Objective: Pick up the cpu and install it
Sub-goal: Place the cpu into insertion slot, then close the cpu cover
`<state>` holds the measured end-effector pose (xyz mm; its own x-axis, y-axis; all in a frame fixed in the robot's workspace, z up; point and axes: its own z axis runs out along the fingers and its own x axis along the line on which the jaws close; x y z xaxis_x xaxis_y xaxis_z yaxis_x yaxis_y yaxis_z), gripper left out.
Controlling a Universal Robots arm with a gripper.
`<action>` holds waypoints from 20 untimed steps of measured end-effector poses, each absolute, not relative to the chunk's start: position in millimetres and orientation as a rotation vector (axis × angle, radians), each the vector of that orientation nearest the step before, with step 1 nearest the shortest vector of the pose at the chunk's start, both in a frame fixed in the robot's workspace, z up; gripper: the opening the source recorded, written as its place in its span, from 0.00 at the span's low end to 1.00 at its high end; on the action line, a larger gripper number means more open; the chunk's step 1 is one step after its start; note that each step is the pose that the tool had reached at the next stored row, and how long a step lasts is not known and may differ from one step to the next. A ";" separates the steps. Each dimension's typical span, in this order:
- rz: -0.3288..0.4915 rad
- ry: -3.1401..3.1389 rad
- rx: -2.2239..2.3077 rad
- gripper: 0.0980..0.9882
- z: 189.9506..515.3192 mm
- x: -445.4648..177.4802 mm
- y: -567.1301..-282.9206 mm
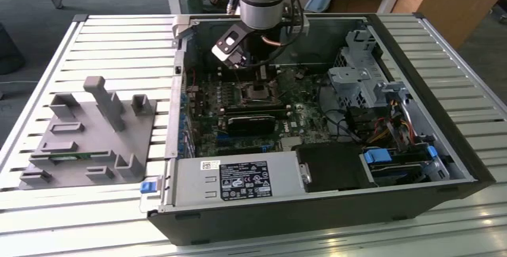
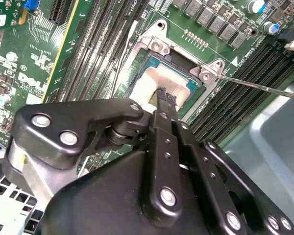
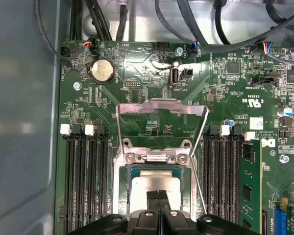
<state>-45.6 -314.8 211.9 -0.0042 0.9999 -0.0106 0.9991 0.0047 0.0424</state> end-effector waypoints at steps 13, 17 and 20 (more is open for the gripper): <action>0.035 2.200 2.190 0.01 219.8 -45.6 -314.8; 0.035 2.200 2.190 0.01 221.0 -45.6 -314.7; 0.035 2.200 2.190 0.01 221.9 -45.6 -314.8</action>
